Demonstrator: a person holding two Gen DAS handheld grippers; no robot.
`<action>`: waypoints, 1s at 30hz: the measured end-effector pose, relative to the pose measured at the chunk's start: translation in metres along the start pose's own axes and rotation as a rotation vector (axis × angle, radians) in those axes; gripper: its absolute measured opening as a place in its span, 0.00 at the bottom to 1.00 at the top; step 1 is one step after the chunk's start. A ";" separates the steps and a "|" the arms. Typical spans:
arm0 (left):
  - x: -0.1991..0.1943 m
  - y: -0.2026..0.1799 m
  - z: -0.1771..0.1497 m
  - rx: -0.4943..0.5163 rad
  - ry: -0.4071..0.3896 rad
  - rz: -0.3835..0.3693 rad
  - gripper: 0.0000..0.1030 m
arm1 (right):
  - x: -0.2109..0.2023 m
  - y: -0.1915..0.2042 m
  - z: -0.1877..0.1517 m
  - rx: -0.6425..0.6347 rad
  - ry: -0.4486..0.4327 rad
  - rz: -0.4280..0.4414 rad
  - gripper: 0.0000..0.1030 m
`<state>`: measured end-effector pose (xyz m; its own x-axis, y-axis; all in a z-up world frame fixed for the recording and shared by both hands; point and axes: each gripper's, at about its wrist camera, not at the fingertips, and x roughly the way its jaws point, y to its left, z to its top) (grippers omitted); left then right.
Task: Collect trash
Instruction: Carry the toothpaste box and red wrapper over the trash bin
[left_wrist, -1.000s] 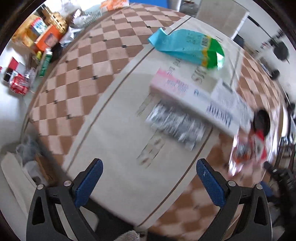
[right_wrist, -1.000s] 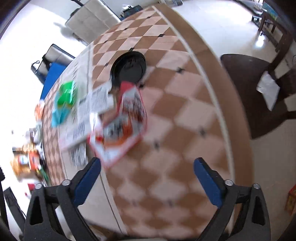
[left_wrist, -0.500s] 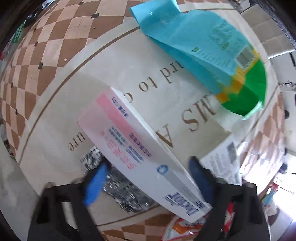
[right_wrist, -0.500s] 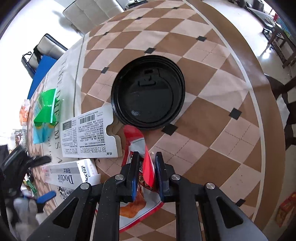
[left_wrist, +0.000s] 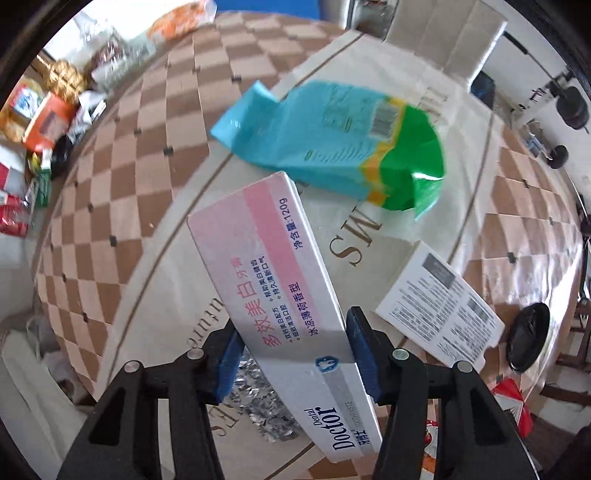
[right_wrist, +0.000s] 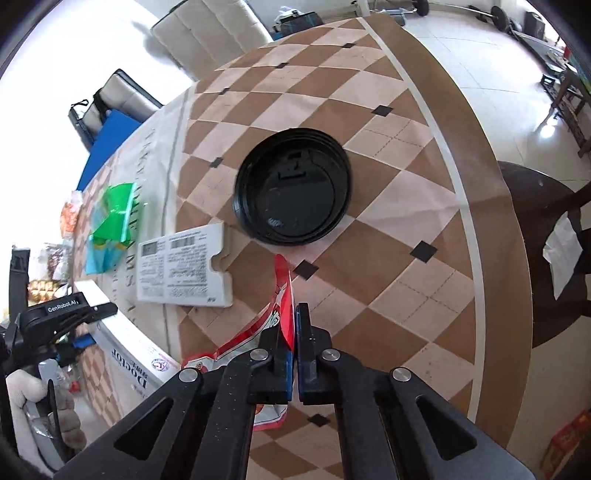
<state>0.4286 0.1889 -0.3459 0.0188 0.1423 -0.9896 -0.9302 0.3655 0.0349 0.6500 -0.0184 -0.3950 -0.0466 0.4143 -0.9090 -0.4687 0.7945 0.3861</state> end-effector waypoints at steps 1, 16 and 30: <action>-0.010 0.000 -0.005 0.009 -0.024 0.002 0.48 | -0.002 0.003 -0.003 -0.006 -0.003 0.015 0.01; -0.130 0.052 -0.070 0.046 -0.259 -0.109 0.44 | -0.092 0.008 -0.065 -0.105 -0.088 0.120 0.01; -0.162 0.169 -0.250 0.094 -0.278 -0.184 0.44 | -0.157 -0.004 -0.272 -0.118 -0.095 0.112 0.01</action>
<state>0.1769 -0.0023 -0.2141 0.2944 0.3067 -0.9051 -0.8641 0.4900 -0.1150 0.4191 -0.2074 -0.2963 -0.0237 0.5416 -0.8403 -0.5658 0.6857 0.4579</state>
